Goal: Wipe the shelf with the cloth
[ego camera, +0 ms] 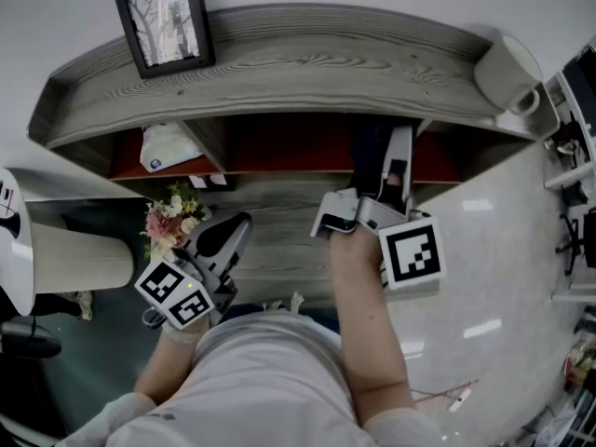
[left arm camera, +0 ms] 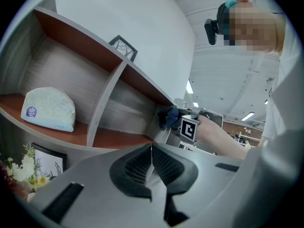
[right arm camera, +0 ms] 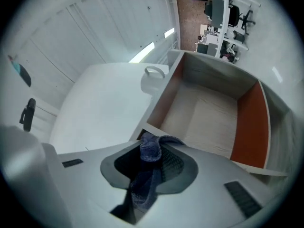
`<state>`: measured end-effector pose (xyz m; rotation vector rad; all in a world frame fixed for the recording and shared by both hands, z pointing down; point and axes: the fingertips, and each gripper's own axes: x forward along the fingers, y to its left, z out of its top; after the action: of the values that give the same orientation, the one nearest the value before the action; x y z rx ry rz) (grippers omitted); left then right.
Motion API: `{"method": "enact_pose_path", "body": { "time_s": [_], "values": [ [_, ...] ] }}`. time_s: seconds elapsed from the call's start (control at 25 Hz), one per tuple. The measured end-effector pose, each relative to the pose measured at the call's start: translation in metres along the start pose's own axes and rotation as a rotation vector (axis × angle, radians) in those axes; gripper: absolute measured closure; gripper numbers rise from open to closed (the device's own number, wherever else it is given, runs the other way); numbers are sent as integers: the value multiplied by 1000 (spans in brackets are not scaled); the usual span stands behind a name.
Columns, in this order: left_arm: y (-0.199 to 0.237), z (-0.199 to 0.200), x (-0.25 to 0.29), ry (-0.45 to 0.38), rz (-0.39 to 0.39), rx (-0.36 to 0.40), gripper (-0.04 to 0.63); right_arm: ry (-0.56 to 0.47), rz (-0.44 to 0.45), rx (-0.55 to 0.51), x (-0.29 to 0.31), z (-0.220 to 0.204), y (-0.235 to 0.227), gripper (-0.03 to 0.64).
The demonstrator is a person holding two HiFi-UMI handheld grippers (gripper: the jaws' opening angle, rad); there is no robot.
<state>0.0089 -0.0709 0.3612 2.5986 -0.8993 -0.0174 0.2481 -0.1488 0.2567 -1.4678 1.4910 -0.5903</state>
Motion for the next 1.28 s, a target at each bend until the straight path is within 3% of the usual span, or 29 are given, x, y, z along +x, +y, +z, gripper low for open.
{"method": "enact_pose_path", "body": {
  "time_s": [0.24, 0.72, 0.96, 1.28],
  "values": [
    [-4, -4, -2, 4, -8, -1, 578, -27, 73, -19, -4, 9, 13, 537],
    [7, -1, -8, -7, 31, -5, 578, -18, 97, -51, 22, -7, 9, 538],
    [16, 2, -8, -16, 58, -10, 578, -21, 77, -53, 45, -16, 1, 537],
    [24, 4, -5, -19, 81, -16, 578, 3, -64, 105, 70, -41, -47, 537]
  ]
}}
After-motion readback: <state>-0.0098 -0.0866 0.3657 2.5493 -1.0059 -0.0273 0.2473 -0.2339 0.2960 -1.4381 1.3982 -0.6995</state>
